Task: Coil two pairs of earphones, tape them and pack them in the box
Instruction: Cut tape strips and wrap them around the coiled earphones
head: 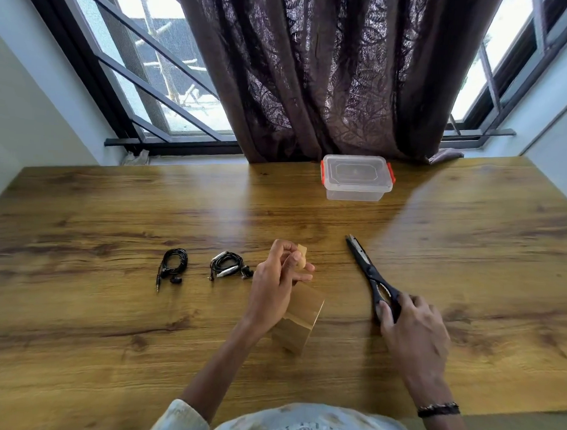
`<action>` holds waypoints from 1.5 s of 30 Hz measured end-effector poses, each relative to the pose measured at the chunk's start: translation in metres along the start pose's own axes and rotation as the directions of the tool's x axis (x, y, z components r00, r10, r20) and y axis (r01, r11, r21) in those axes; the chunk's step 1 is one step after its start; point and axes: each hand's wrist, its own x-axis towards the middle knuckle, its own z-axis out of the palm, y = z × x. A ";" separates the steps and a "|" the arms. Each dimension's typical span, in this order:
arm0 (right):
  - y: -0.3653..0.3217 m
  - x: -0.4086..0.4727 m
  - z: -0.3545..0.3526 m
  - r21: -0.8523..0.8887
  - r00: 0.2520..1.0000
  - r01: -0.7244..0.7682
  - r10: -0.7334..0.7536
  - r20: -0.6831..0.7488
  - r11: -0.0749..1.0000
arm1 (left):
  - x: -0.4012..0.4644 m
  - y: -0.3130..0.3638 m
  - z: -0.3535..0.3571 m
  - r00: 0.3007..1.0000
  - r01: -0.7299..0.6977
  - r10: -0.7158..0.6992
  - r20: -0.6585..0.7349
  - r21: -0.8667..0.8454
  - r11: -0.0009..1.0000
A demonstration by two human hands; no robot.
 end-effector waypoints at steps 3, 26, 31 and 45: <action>-0.020 -0.007 -0.027 0.255 0.993 -0.001 -0.029 0.112 0.967 | 0.000 0.000 0.000 1.000 0.010 -0.010 -0.004 -0.016 1.000; -0.076 0.022 -0.026 0.717 0.922 0.150 -0.359 0.148 0.681 | 0.014 0.007 -0.016 0.964 0.139 -0.207 -0.168 -0.344 0.929; -0.077 0.037 0.010 0.308 0.803 0.571 -0.596 -0.016 0.761 | 0.014 0.011 -0.015 0.943 0.235 -0.316 -0.105 -0.464 0.854; -0.090 0.048 -0.032 0.808 0.913 0.263 -0.406 -0.033 0.527 | -0.003 0.030 -0.029 0.871 0.422 -0.484 0.087 -0.638 0.644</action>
